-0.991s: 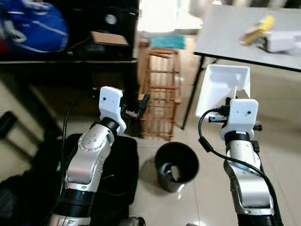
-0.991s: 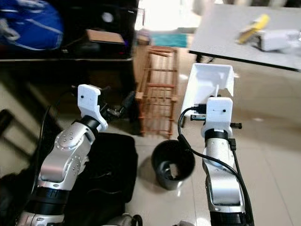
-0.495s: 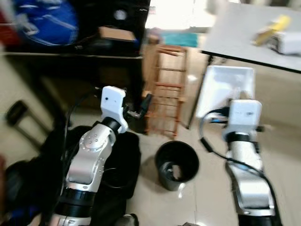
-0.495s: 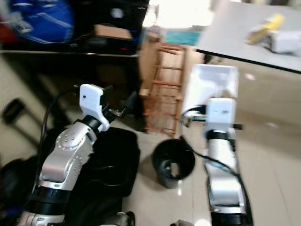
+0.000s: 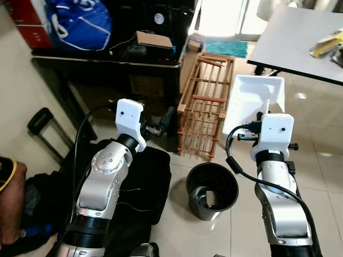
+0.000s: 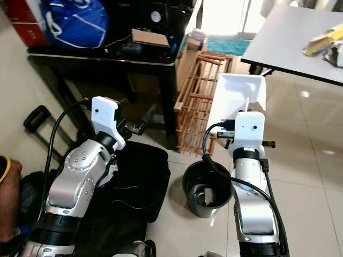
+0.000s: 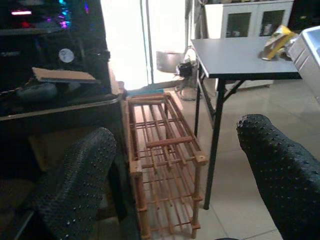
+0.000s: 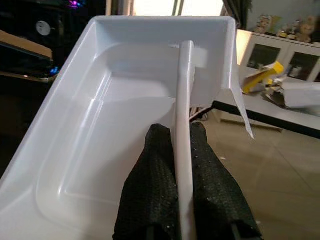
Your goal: Picking trash to rubbish bin
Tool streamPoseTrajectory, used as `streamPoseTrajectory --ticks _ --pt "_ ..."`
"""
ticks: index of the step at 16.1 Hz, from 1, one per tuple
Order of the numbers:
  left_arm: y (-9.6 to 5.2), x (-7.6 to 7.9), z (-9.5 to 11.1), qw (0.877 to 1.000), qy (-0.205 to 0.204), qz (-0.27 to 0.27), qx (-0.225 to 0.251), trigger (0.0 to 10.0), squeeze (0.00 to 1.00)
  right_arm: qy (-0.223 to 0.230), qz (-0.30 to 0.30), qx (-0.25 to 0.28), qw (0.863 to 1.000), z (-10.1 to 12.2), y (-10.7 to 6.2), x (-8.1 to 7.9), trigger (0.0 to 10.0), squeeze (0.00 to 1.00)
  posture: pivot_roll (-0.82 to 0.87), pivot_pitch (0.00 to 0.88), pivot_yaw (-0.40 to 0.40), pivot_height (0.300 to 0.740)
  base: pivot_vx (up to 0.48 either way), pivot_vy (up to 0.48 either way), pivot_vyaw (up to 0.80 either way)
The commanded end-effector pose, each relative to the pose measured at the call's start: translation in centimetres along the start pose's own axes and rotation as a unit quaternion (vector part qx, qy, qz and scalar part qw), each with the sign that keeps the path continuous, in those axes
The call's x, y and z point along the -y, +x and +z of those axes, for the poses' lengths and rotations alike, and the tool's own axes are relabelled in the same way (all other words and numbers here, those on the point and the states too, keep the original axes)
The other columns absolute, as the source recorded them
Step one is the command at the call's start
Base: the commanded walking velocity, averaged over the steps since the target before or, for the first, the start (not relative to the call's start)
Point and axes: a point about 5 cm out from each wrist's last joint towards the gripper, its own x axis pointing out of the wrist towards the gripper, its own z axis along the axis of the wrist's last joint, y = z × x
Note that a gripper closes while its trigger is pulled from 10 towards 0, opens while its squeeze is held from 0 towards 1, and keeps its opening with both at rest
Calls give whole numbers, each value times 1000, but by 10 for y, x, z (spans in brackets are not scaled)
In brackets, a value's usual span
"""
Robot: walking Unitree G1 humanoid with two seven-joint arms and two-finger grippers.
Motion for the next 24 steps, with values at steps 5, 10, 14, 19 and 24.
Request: streamPoseTrajectory --ticks 5,10,14,19,24 --pt "-2 2 1 1000 13 -18 6 10000 0 -9 -23 2 1000 1 -1 6 10000 0 -34 105 53 740 286 0 0" --pt "-1 3 1 1000 15 -20 6 10000 0 -12 -28 1 1000 1 -1 6 10000 0 -34 105 56 740 480 0 0" --pt "-1 4 0 1000 17 -22 2 10000 0 -15 -30 1 999 0 0 6 10000 0 -32 106 54 740 442 0 0" --pt "-2 6 -2 1000 13 -22 2 10000 0 -19 -31 0 999 0 1 6 10000 0 -31 104 49 740 0 0 0" --pt "-4 7 -11 999 16 -29 -20 10000 0 -25 -39 -8 999 -4 0 7 10000 0 -27 109 49 740 0 0 0"
